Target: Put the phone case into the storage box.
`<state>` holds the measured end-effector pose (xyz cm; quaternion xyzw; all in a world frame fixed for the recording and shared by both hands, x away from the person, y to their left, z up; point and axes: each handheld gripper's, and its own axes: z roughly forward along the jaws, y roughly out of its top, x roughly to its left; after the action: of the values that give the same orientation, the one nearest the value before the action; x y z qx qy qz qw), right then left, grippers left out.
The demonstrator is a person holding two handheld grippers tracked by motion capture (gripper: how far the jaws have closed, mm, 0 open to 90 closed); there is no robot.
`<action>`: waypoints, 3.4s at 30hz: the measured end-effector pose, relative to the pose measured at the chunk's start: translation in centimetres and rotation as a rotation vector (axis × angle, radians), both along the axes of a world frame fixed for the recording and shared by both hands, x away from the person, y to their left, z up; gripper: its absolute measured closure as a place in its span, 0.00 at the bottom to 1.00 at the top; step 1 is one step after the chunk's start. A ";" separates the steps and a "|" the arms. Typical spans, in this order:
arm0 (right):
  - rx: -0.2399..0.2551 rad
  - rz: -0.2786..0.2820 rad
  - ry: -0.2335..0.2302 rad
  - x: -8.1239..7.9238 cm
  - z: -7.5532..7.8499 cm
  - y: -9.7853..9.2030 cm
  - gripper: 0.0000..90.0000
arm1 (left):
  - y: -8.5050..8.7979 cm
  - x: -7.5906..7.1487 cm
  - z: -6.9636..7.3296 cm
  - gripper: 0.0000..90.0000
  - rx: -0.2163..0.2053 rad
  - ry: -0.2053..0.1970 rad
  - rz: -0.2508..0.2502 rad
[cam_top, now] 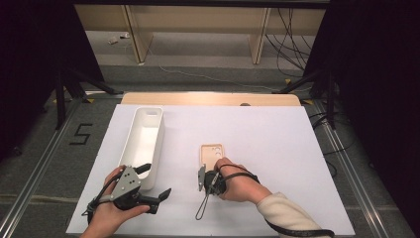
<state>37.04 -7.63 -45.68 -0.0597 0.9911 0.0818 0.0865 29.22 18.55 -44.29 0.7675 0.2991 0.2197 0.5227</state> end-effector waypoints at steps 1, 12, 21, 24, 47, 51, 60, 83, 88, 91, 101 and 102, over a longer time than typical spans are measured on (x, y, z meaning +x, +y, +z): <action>0.004 -0.001 0.003 0.0 0.0 0.0 0.97 | 0.0 0.0 0.0 0.01 0.001 -0.001 0.000; 0.001 0.004 0.001 0.0 0.0 0.0 0.97 | 0.0 0.0 0.0 0.01 0.000 0.000 0.000; 0.006 0.004 0.001 -0.1 0.0 0.0 0.98 | 0.0 0.0 0.0 0.01 0.001 -0.001 0.000; 0.009 0.007 0.000 -0.1 0.0 0.0 0.98 | 0.0 0.0 0.0 0.01 0.002 -0.002 -0.001; 0.128 0.032 -0.007 -0.6 1.8 -1.0 0.98 | 0.1 0.0 0.0 0.02 -0.004 0.002 0.004; 0.181 0.024 0.003 -0.6 2.0 -1.6 0.98 | 0.1 0.0 0.0 0.02 -0.003 0.001 0.005; 0.286 0.027 0.000 -0.7 2.4 -2.9 0.98 | 0.1 0.0 0.0 0.02 -0.004 0.003 0.008; 0.465 0.015 -0.040 -1.6 2.5 -5.4 0.98 | 0.1 0.0 0.0 0.02 0.001 0.003 0.009; 0.502 0.010 -0.043 -1.7 2.6 -5.9 0.98 | 0.0 0.0 0.0 0.02 0.002 0.003 0.010; 0.518 0.011 -0.040 -1.8 2.6 -6.2 0.98 | 0.0 0.0 0.0 0.02 0.000 0.001 0.011; 0.553 0.010 -0.068 -2.1 2.9 -6.7 0.98 | -0.4 0.1 0.3 0.03 -0.008 -0.005 0.000; 0.557 0.015 -0.077 -2.2 2.9 -6.6 0.98 | -0.6 0.1 0.4 0.04 -0.009 -0.002 -0.004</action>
<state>34.88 -14.28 -42.75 -0.0441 0.9260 0.3493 0.1365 29.32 18.00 -43.89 0.7655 0.2981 0.2181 0.5269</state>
